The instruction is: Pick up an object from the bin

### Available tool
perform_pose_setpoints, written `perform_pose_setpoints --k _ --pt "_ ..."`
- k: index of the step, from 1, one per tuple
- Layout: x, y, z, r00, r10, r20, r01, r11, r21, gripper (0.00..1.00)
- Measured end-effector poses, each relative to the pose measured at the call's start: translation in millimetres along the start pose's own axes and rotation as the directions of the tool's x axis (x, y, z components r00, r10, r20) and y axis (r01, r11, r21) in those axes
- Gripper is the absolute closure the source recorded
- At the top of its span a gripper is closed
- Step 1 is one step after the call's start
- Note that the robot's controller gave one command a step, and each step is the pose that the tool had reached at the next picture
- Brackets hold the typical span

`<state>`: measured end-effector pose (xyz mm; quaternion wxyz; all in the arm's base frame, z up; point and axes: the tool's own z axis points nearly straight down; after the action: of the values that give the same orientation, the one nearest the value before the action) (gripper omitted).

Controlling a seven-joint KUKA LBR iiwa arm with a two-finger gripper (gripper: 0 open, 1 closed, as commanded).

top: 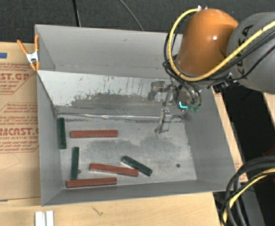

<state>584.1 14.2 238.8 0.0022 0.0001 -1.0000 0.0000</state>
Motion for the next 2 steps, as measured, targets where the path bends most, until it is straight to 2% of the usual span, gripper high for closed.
perform_pose_setpoints --k 1,2 --pt "-1.4 0 -3 1.000 0.000 0.007 0.000 1.000 0.000 0.00" --pt "18.9 21 71 1.000 -0.007 0.010 0.007 1.000 -0.001 0.00"
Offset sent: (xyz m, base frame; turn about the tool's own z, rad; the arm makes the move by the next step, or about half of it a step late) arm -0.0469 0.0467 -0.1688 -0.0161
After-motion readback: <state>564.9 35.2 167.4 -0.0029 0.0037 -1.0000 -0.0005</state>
